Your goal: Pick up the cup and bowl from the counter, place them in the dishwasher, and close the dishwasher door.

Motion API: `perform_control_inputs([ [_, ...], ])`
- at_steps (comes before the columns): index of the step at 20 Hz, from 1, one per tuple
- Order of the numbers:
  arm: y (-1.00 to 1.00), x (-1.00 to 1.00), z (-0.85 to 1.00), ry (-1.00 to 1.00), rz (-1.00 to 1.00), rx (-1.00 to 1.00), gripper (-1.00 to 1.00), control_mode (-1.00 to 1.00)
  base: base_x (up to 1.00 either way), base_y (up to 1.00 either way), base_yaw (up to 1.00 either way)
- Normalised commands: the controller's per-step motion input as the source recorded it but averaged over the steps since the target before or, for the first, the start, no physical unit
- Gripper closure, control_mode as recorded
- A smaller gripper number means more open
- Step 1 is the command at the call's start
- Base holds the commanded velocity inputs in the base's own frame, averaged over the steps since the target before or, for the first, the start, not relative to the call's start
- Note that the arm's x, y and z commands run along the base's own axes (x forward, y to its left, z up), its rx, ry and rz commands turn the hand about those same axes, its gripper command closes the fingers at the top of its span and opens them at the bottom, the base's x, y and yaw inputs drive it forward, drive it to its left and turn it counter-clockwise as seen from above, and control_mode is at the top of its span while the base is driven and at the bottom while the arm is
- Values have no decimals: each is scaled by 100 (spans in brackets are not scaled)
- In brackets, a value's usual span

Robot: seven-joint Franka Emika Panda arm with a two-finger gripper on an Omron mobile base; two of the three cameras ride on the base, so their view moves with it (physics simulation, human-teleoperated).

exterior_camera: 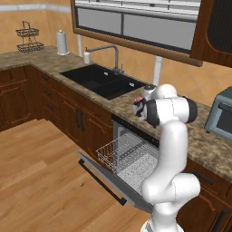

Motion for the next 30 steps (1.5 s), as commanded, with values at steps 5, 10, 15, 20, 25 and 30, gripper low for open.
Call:
perform_control_inputs([
  [5,0,33,-17,-2,0,-2,-100,-100,0,0,0],
  [10,-1,46,-16,0,0,-2,-100,-100,0,0,0],
  [15,-6,38,-13,0,0,0,-100,-100,0,0,0],
  [20,0,-13,-7,0,0,1,100,-100,0,0,0],
  [25,0,-72,-7,0,0,8,100,-100,0,0,0],
  [30,18,-98,-3,0,-1,8,100,-100,0,0,0],
])
